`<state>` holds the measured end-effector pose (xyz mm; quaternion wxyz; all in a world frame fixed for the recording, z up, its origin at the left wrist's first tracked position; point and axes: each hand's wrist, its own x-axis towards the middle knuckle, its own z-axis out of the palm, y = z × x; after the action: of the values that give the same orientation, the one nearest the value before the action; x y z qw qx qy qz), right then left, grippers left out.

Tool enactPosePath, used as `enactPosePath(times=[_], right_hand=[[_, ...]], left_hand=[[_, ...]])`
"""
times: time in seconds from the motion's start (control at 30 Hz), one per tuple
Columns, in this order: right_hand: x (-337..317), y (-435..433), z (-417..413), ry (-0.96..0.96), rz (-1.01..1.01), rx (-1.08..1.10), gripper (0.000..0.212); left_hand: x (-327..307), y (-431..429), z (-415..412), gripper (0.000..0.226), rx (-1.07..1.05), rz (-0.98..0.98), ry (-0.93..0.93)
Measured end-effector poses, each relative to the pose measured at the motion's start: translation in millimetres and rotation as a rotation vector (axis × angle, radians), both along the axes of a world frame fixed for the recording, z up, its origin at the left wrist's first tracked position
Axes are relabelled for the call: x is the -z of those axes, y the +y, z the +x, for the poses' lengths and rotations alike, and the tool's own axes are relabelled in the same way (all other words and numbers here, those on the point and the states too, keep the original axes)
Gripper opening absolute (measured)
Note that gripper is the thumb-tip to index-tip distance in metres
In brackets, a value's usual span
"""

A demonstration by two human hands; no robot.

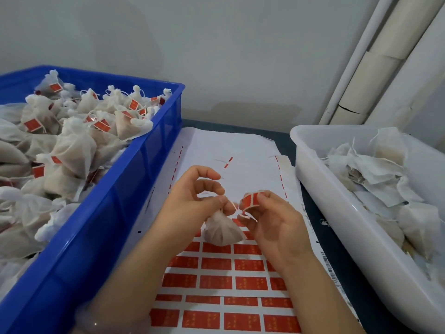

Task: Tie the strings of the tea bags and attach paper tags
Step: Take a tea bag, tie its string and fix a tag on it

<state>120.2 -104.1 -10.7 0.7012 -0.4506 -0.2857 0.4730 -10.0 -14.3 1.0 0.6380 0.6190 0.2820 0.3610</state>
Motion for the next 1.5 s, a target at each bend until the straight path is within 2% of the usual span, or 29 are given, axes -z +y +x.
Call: enactPosePath(times=[0.17, 0.27, 0.37, 0.47, 0.6, 0.73, 0.8, 0.9, 1.03, 1.13, 1.2, 1.3, 1.4, 1.5], right_hand=[[2.1, -3.4, 5.4, -0.465, -0.14, -0.245, 0.014], [1.5, -6.6, 0.5, -0.568, -0.126, -0.342, 0.01], [1.4, -6.3, -8.2, -0.633, -0.086, -0.333, 0.006], [-0.4, -6.5, -6.2, -0.645, -0.09, -0.34, 0.007], [-1.6, -8.8, 0.4, -0.667, -0.163, -0.35, 0.012], [-3.9, -10.2, -1.3, -0.691, -0.191, -0.457, 0.015], [-2.9, -9.4, -1.6, -0.704, -0.163, -0.395, 0.011], [-2.3, -7.5, -7.5, -0.626, -0.036, -0.251, 0.01], [-0.7, -4.1, -15.0, -0.538, 0.006, -0.072, 0.009], [1.4, -3.9, -15.0, -0.521, -0.047, -0.012, 0.006], [1.8, -4.3, -13.5, -0.509, -0.088, 0.011, 0.014], [0.7, -4.3, -11.9, -0.447, -0.108, -0.002, 0.019], [-0.1, -4.8, -11.4, -0.46, -0.101, -0.021, 0.018], [-0.5, -6.4, -9.9, -0.489, -0.089, -0.039, 0.007]], left_hand=[[-2.1, -0.3, 0.8, 0.022, -0.027, -0.137, -0.143], [-0.3, -0.1, 2.8, 0.026, -0.104, -0.202, -0.201], [1.7, 0.5, 3.6, 0.031, -0.171, -0.206, -0.207], [0.2, 5.6, -0.2, 0.04, -0.239, -0.172, -0.16], [2.7, 11.5, -2.7, 0.04, -0.263, -0.251, -0.128], [2.3, 10.0, -1.9, 0.043, -0.245, -0.23, -0.067], [1.7, 6.9, -2.0, 0.044, -0.217, -0.141, -0.015], [-0.8, -0.3, -0.1, 0.042, -0.154, -0.04, 0.018], [0.7, -5.5, 4.8, 0.037, -0.17, -0.012, 0.031], [4.6, -3.5, 4.1, 0.039, -0.185, -0.099, 0.039], [5.4, 1.3, 2.7, 0.038, -0.16, -0.228, 0.044], [-1.4, 9.4, -4.1, 0.024, -0.1, -0.37, 0.095], [-7.0, 11.8, -12.7, 0.04, 0.162, -0.273, 0.259], [-9.1, 7.4, -14.6, 0.042, 0.203, -0.141, 0.298]])
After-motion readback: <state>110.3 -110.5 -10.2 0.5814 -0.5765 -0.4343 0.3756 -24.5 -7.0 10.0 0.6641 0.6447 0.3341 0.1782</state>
